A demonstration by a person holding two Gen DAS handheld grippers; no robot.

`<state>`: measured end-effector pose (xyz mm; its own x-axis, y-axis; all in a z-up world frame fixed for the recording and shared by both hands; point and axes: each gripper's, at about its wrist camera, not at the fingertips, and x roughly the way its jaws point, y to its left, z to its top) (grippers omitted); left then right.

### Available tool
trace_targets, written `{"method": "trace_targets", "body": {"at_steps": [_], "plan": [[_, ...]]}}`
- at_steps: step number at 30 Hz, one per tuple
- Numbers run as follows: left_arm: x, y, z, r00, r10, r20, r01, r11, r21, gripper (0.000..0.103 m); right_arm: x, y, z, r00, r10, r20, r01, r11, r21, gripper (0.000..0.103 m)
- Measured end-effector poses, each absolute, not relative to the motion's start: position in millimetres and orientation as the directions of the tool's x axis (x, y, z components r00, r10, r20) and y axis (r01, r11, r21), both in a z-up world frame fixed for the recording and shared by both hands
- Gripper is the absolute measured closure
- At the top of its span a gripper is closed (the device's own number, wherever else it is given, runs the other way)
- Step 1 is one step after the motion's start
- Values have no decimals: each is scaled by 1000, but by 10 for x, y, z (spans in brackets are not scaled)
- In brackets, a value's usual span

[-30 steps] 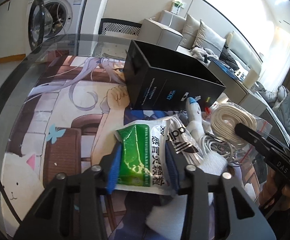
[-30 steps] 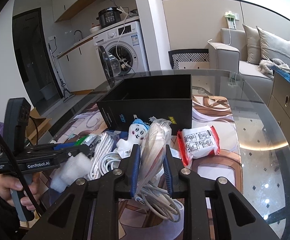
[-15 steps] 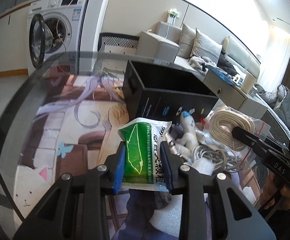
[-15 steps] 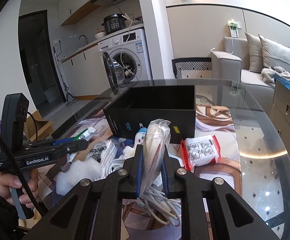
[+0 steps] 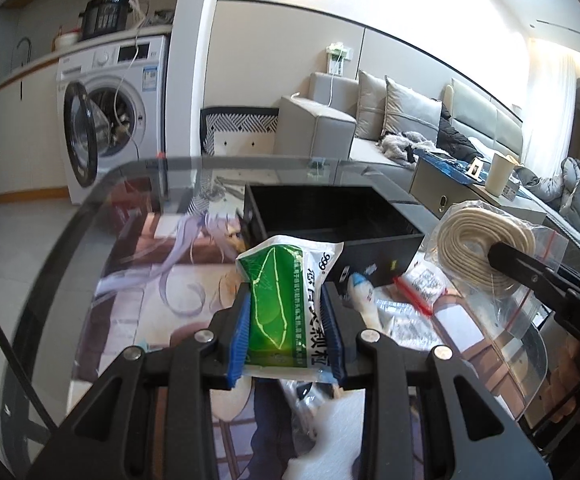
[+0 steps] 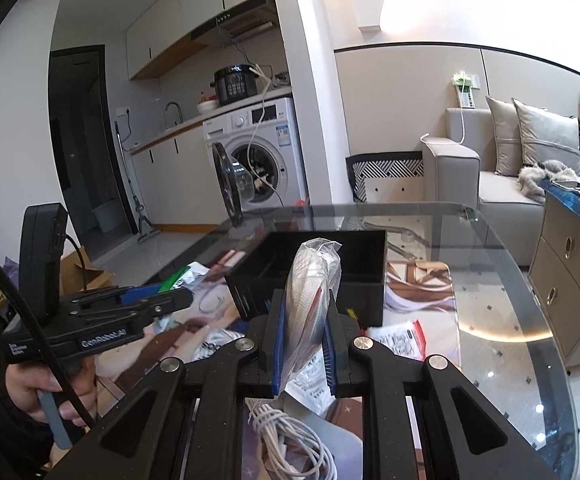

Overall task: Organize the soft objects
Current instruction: 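Carry green packet and strap bag over the black box with both tools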

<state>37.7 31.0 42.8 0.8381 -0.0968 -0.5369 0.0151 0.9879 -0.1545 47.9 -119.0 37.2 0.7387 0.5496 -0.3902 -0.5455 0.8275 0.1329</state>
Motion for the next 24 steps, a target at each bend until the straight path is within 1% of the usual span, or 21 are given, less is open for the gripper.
{"method": "trace_targets", "body": {"at_steps": [13, 20, 24], "plan": [[626, 90, 725, 867, -46, -497, 8, 997, -77, 71, 528, -1233, 689, 742, 578, -339, -558, 813, 164, 87], [855, 75, 758, 869, -43, -493, 4, 997, -79, 71, 773, -1136, 697, 728, 581, -364, -557, 811, 180, 88], [1013, 93, 736, 862, -42, -505, -3, 996, -88, 71, 935, -1082, 667, 715, 588, -379, -559, 806, 196, 88]]}}
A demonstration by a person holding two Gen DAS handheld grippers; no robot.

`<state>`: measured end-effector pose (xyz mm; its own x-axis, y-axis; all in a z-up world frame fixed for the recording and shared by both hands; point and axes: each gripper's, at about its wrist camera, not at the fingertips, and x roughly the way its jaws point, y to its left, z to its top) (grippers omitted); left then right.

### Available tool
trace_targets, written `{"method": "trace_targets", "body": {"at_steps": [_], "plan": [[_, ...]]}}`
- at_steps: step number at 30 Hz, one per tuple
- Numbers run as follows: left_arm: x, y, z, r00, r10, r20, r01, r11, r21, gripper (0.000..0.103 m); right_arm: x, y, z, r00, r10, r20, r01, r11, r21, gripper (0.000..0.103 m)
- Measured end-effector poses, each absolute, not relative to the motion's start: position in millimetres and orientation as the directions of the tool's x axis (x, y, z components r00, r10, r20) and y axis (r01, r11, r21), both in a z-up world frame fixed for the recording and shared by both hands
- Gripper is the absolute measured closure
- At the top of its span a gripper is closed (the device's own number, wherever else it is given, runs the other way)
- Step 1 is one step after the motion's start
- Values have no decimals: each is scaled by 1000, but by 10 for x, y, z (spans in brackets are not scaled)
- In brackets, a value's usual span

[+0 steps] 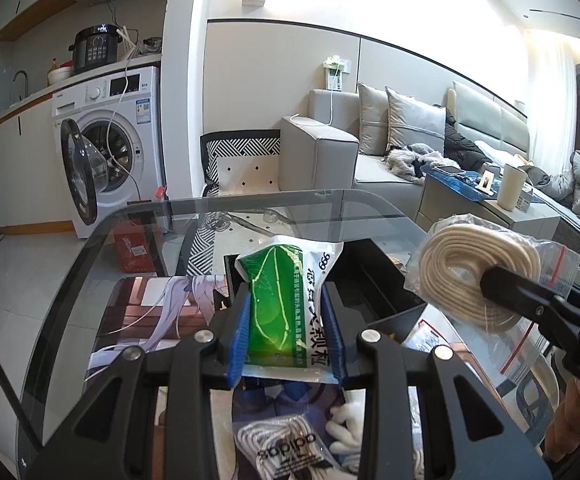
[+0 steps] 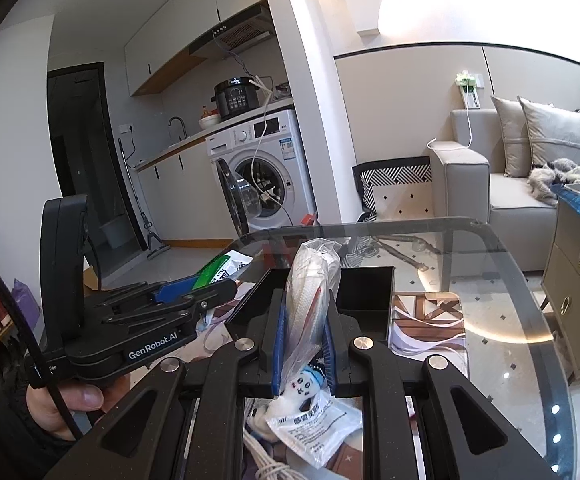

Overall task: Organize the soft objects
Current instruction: 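Carry green packet and strap bag over the black box with both tools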

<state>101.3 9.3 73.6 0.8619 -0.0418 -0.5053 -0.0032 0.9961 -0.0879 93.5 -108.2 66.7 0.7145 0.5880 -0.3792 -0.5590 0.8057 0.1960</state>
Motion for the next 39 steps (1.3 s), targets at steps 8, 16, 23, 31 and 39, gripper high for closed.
{"method": "trace_targets", "body": {"at_steps": [8, 16, 23, 31, 39], "plan": [[1308, 93, 633, 844, -44, -535, -6, 996, -92, 71, 1299, -933, 583, 691, 585, -425, -552, 807, 213, 88], [1510, 77, 510, 820, -48, -571, -14, 994, -104, 70, 1677, -864, 442, 674, 566, -474, -532, 818, 220, 88], [1660, 81, 426, 802, -41, -596, -25, 994, -102, 70, 1905, -813, 335, 661, 554, -506, -514, 826, 232, 87], [1756, 56, 395, 795, -30, -606, -29, 996, -88, 66, 2107, -685, 232, 656, 526, -541, -501, 840, 210, 86], [1724, 63, 391, 792, -32, -610, -30, 995, -91, 45, 2019, -816, 281, 685, 507, -522, -487, 853, 189, 63]]}}
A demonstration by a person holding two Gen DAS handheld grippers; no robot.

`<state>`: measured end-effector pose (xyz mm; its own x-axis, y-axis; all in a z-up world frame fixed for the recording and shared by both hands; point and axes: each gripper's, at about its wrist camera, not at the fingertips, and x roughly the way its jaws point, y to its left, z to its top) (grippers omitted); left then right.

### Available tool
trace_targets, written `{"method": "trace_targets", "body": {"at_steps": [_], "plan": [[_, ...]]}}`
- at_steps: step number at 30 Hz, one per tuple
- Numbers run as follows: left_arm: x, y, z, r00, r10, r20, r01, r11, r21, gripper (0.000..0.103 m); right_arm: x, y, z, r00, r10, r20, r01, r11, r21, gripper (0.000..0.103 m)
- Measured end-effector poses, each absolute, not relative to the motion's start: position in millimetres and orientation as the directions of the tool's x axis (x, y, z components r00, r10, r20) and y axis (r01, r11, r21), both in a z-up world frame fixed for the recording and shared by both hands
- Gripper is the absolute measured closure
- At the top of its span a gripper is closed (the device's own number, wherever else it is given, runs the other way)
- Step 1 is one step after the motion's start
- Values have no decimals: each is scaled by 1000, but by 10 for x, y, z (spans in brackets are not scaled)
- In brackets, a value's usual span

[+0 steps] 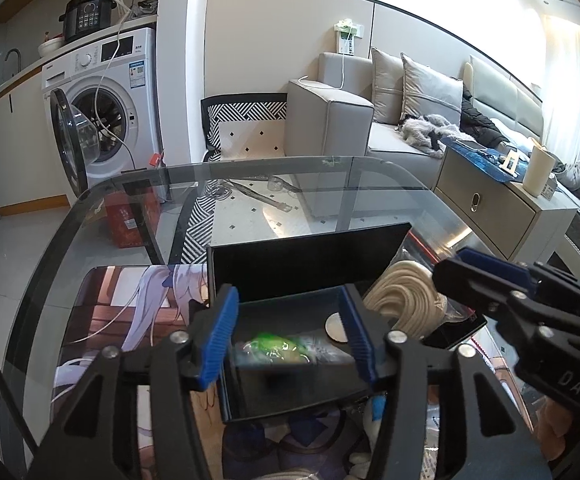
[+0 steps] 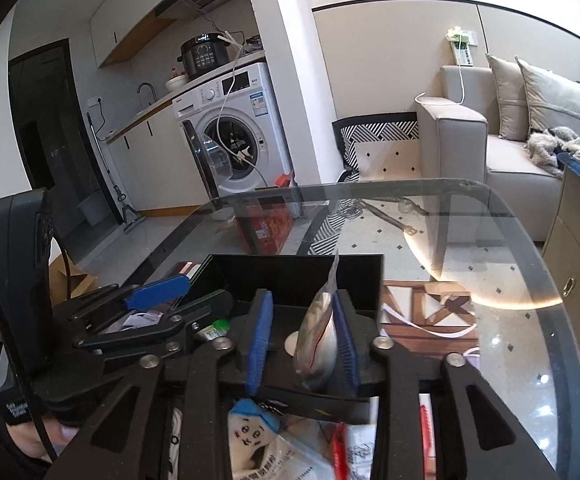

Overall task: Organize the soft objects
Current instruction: 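Carry green packet and strap bag over the black box with both tools, then open both tools to drop the packet and strap bag into the box, then move both tools back toward the remaining pile of items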

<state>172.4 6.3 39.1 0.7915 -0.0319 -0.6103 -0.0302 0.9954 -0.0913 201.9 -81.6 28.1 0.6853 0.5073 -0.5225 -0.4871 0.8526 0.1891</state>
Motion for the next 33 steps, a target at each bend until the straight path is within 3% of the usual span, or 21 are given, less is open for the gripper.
{"method": "trace_targets", "body": {"at_steps": [4, 6, 8, 12, 33], "plan": [[1648, 61, 433, 795, -32, -605, -25, 996, -85, 42, 1887, -941, 341, 702, 496, -511, -480, 860, 174, 45], [1597, 55, 462, 794, -31, -607, -23, 996, -81, 22, 1818, -995, 367, 715, 477, -511, -467, 870, 158, 25], [1512, 47, 507, 806, -23, -592, -28, 997, -78, 9, 1733, -1058, 388, 729, 470, -498, -457, 876, 157, 16], [1372, 39, 589, 824, -4, -567, -37, 998, -60, 0, 1573, -1149, 404, 734, 467, -493, -457, 877, 151, 2], [725, 34, 495, 823, 24, -567, -31, 1000, -2, 0, 845, -1334, 82, 723, 432, -539, -464, 882, 83, 1]]}}
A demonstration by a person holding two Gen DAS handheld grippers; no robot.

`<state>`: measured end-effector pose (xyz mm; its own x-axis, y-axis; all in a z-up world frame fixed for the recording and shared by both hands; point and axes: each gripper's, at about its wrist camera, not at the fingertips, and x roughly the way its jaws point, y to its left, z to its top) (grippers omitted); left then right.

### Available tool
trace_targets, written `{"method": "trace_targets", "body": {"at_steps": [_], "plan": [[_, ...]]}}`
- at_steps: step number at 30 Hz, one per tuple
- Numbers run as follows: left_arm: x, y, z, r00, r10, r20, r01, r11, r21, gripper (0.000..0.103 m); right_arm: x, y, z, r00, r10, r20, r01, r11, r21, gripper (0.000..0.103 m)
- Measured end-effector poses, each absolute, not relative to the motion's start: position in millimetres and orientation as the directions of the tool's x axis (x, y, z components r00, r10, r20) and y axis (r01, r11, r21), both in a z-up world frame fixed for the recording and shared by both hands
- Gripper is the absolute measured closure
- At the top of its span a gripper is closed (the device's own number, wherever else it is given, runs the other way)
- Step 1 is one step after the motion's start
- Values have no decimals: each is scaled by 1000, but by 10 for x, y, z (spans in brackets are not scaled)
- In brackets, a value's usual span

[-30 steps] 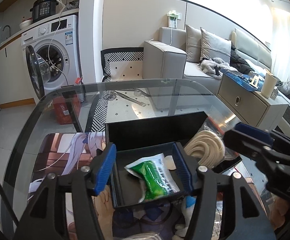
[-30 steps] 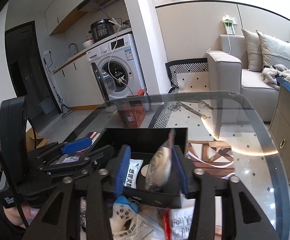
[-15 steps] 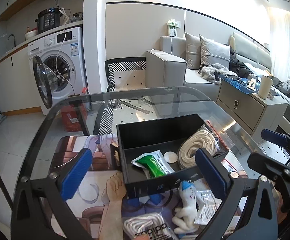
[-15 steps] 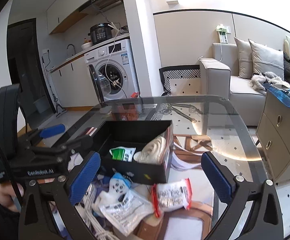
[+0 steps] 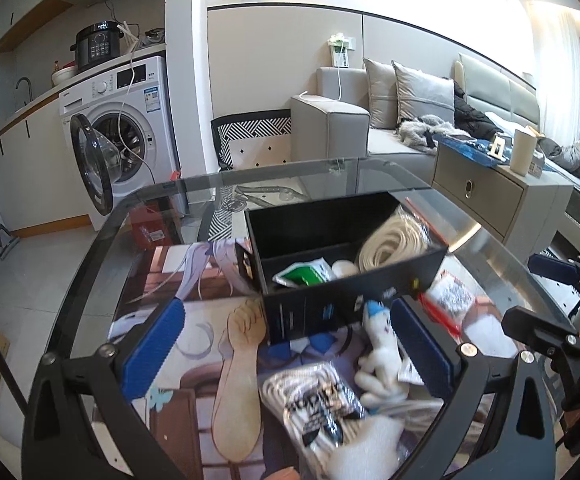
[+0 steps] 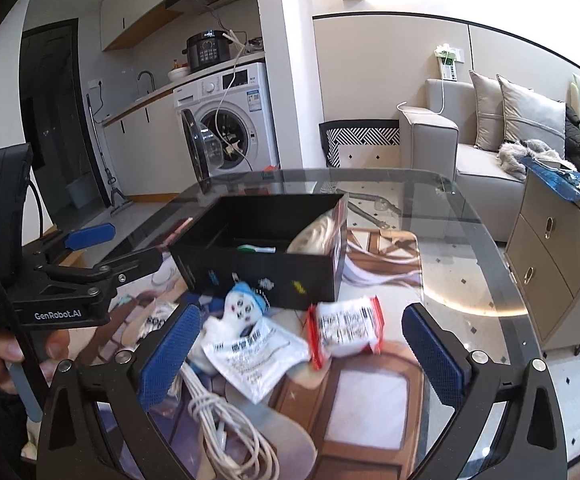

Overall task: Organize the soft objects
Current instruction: 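Move both tools back toward the remaining pile of items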

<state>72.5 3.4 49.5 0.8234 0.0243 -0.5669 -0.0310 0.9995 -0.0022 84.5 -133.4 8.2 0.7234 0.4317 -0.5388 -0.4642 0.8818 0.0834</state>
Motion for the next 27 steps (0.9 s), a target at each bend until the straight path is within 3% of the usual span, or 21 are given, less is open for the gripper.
{"method": "trace_targets", "body": {"at_steps": [27], "plan": [[418, -32, 110, 764, -6, -646, 5, 1000, -4, 0, 570, -1319, -334, 642, 416, -644, -498, 865, 62, 1]]}}
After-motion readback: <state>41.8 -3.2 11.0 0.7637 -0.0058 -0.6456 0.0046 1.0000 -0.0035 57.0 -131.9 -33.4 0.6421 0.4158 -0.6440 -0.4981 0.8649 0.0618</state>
